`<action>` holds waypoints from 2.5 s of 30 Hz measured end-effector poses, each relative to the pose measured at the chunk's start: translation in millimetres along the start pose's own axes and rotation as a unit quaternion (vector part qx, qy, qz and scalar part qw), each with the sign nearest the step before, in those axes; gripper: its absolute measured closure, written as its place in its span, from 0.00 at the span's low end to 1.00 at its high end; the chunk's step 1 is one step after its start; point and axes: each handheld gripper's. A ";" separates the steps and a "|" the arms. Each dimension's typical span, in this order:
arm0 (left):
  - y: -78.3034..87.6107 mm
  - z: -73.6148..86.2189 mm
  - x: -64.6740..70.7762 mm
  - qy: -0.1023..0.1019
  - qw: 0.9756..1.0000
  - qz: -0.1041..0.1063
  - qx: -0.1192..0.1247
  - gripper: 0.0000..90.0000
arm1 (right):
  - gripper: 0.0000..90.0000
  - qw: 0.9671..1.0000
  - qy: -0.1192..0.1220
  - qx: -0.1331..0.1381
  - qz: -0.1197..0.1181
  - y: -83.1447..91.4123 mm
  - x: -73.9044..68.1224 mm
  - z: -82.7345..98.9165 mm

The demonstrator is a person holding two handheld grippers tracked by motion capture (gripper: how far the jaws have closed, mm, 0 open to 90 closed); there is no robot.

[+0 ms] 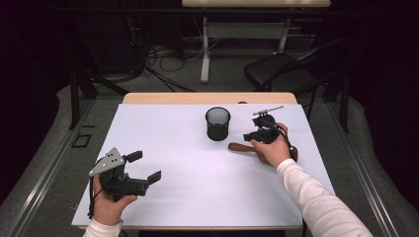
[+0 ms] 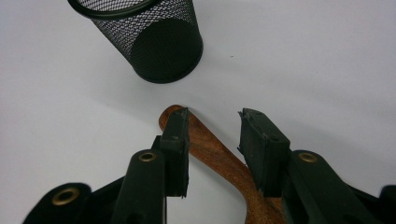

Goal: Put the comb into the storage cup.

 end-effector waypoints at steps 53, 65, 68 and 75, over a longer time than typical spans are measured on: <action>-0.9 1.9 -2.2 0.004 1.000 0.001 -0.002 0.01 | 1.00 0.997 -0.042 -0.059 0.040 -51.9 1.1 2.8; -0.8 2.6 -2.7 0.005 1.000 0.000 -0.001 0.02 | 1.00 0.996 -0.034 -0.071 0.031 -56.9 -5.0 4.9; -0.7 2.7 -2.6 0.005 1.000 0.000 -0.002 0.02 | 1.00 0.996 -0.041 -0.074 0.028 -55.9 -7.1 6.0; -1.3 3.1 -2.8 0.004 1.000 0.000 -0.004 0.02 | 1.00 0.996 -0.033 -0.075 0.022 -53.2 -10.7 11.4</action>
Point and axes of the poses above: each handheld gripper's, and its own axes: y roughly backward along the jaws, z roughly out of its underside, x roughly to its right, and after that the axes turned 10 degrees about z, right-handed
